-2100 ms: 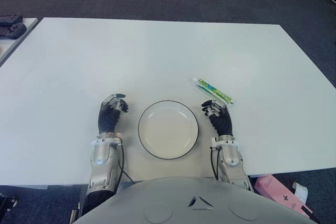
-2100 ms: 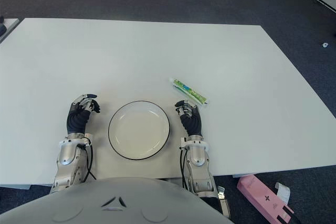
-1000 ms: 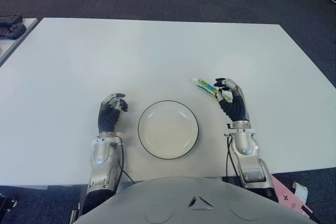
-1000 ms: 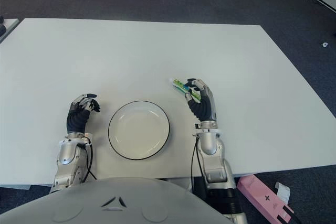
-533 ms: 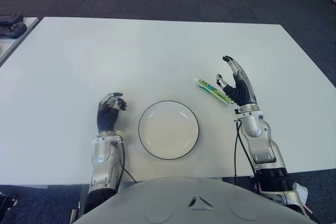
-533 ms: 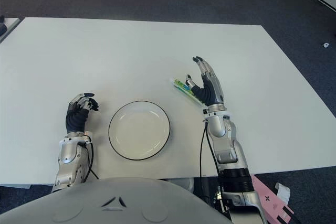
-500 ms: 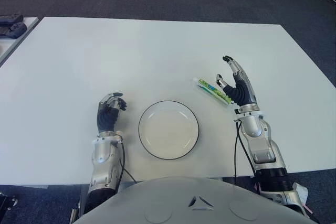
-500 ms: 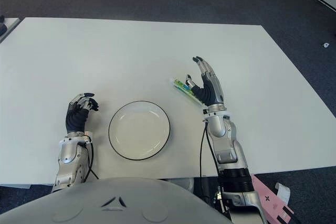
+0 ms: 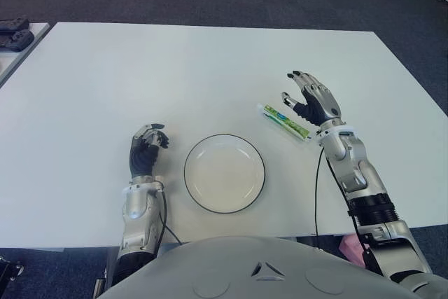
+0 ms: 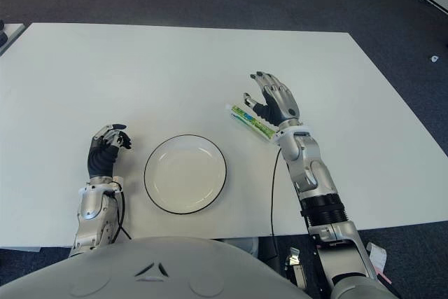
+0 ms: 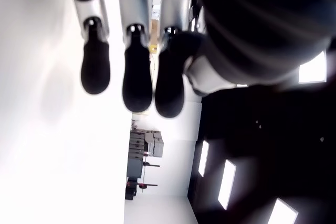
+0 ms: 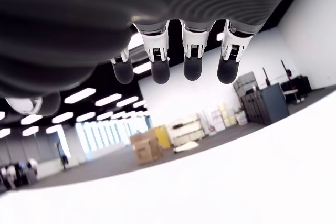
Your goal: Put the toothpaste on the table into the plate.
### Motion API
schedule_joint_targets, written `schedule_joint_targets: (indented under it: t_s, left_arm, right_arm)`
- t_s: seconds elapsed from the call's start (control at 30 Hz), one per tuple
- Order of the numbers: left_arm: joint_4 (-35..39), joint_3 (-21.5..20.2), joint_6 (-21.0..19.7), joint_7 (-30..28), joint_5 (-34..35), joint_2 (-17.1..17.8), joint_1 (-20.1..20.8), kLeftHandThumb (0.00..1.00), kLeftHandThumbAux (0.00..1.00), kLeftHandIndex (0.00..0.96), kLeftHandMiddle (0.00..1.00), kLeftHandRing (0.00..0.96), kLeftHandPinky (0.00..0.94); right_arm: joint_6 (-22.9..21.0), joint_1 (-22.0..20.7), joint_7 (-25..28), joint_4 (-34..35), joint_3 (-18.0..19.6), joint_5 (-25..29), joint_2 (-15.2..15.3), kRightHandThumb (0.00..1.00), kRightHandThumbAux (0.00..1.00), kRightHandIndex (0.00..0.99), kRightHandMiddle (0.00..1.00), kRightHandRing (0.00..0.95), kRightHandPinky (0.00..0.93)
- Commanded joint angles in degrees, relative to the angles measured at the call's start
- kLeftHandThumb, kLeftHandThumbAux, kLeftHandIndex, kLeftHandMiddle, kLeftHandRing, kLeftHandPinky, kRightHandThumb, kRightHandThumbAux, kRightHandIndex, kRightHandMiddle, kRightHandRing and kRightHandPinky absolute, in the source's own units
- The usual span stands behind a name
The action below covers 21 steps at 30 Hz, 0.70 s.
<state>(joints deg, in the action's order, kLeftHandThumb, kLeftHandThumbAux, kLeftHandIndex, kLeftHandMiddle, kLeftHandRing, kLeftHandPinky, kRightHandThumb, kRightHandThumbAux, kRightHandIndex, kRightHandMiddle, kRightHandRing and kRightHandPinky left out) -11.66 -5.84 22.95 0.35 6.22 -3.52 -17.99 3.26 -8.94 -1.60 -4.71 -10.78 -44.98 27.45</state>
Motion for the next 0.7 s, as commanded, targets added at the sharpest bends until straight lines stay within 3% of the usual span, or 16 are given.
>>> schedule_joint_targets:
  t_s: [0.03, 0.27, 0.7]
  left_arm:
    - [-2.5, 0.0, -3.7, 1.0, -0.4, -0.9, -2.7, 0.700, 0.720, 0.434, 0.633, 0.625, 0.597]
    - [-2.8, 0.2, -2.6, 1.3, -1.3, -1.0, -2.7, 0.700, 0.720, 0.434, 0.627, 0.622, 0.601]
    - [-2.7, 0.2, -2.4, 0.5, -0.6, -0.9, -3.1, 0.701, 0.720, 0.434, 0.631, 0.625, 0.606]
  right_arm:
    - [-1.7, -2.2, 2.3, -4.3, -3.2, -1.9, 0.1, 0.505, 0.117, 0.000, 0.000, 0.000, 0.000]
    - [-2.2, -7.5, 3.1, -13.8, -7.6, -3.2, -0.7, 0.497, 0.105, 0.000, 0.000, 0.000, 0.000]
    - [-2.3, -12.4, 2.6, -25.7, -13.7, -5.2, -1.3, 0.547, 0.105, 0.000, 0.000, 0.000, 0.000]
